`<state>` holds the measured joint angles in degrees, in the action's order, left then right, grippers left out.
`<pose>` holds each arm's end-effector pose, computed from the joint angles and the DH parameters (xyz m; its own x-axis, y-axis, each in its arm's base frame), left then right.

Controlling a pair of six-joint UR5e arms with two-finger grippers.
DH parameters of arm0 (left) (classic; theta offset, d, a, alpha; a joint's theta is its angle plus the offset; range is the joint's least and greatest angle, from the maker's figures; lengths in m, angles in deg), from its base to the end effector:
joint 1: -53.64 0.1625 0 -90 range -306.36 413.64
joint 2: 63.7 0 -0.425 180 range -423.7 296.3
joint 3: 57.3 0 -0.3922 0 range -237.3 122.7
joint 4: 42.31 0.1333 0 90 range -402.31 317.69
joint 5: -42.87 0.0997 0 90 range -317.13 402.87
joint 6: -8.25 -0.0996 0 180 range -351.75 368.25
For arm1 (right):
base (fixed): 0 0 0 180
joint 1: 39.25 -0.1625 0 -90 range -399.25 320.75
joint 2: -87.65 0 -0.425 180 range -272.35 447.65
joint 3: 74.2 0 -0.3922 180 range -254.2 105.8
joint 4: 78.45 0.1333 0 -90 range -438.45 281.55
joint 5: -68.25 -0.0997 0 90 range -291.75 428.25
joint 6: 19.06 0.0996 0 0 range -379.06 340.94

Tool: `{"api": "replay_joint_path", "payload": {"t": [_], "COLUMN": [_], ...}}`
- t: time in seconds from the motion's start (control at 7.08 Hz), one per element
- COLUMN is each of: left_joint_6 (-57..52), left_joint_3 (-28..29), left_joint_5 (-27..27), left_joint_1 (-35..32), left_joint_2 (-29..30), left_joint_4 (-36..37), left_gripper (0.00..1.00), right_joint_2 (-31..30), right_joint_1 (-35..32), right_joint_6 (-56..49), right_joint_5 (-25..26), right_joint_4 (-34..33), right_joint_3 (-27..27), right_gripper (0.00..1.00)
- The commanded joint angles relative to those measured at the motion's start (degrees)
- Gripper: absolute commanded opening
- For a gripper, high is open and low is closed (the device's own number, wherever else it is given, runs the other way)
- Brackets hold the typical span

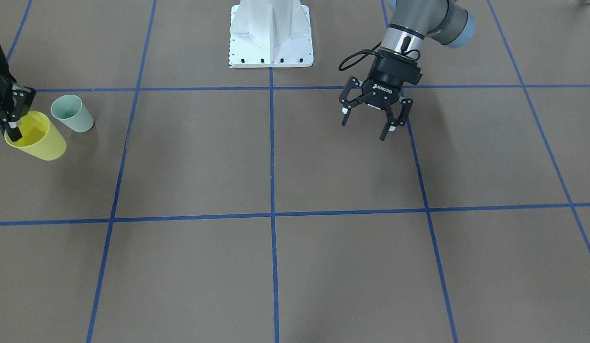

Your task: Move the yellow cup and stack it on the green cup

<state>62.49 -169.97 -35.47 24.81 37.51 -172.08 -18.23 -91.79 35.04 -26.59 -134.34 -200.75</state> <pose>0.3902 -0.3899 0.2925 0.5754 0.3366 -0.7454 0.3770 0.6997 0.6069 -0.1376 -0.3849 0.4086 0.7233 -0.0166 0.6903 -0.4011 0.8037 0.4396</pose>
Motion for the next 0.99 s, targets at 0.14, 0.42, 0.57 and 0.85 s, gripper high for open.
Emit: {"api": "replay_joint_path", "payload": {"t": [0.14,0.42,0.57,0.85], "left_joint_6": [0.0,0.1,0.1,0.1], "left_joint_3": [0.3,0.7,0.8,1.3], "left_joint_5": [-4.8,-4.9,-4.9,-5.0], "left_joint_1": [-3.7,-3.8,-4.1,-4.2], "left_joint_2": [-1.6,-1.6,-1.6,-1.6], "left_joint_4": [1.1,1.1,1.1,1.1], "left_gripper": [1.0,1.0,1.0,1.0], "right_joint_2": [-13.6,-16.4,-17.7,-17.9], "right_joint_1": [2.9,9.5,11.5,13.6], "right_joint_6": [-1.0,-0.5,-0.5,-0.5], "right_joint_5": [-0.2,-0.2,-0.3,-0.3], "right_joint_4": [13.6,13.5,13.5,13.5], "right_joint_3": [-1.0,-0.7,-0.3,1.7], "right_gripper": [0.0,0.0,0.0,0.0]}}
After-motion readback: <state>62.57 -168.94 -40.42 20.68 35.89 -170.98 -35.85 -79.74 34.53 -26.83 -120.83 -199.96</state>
